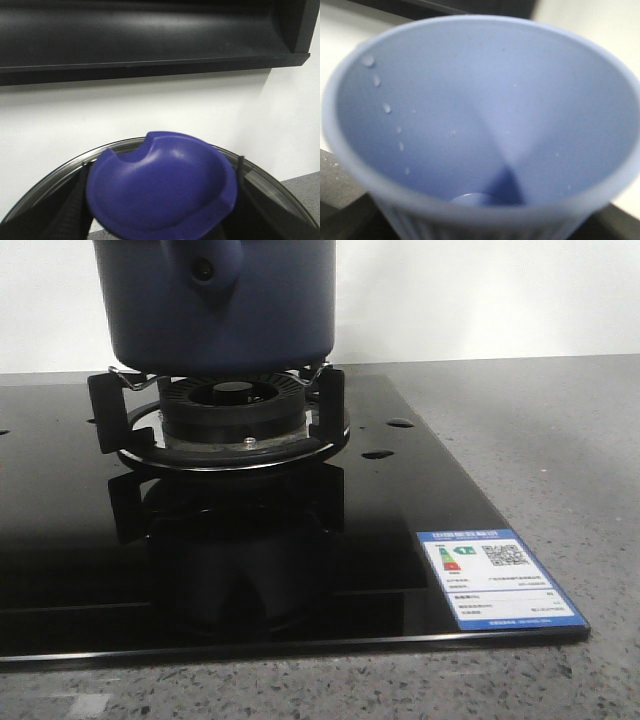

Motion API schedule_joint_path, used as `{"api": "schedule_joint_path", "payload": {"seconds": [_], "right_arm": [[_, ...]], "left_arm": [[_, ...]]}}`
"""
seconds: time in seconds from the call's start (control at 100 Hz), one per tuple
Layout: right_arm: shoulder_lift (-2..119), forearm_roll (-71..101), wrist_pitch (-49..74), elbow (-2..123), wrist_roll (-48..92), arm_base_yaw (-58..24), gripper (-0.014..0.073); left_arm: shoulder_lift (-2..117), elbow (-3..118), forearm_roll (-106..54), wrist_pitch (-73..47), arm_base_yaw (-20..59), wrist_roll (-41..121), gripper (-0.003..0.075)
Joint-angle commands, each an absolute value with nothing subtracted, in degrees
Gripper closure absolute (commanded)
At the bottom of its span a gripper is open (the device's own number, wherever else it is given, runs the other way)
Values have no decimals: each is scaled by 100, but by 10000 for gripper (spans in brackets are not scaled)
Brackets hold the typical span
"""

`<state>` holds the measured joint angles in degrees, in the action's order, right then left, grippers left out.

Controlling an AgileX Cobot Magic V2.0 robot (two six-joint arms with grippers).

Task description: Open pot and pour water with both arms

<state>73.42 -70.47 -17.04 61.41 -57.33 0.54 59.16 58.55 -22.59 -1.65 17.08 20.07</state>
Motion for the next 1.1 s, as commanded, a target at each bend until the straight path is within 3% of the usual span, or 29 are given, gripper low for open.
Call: {"api": "schedule_joint_path", "payload": {"seconds": [0.0,0.16,0.32,0.55,1.09], "right_arm": [[7016,-6696,-2892,5806,-5812,766,294],[6976,-6583,-4278,4639,-5610,1961,294],[6986,-5882,-4756,3497,-4217,2566,294],[7604,-5196,-5092,2780,-3071,2590,294],[8495,-4951,-5679,2788,-2803,2590,312]], "left_arm": [[5780,6064,-2249,486,1692,2005,334],[5815,6064,-2249,486,1692,2005,334],[5816,6054,-2249,486,1692,2005,334],[5816,6054,-2249,486,1692,2005,334],[5816,6054,-2249,486,1692,2005,334]]}}
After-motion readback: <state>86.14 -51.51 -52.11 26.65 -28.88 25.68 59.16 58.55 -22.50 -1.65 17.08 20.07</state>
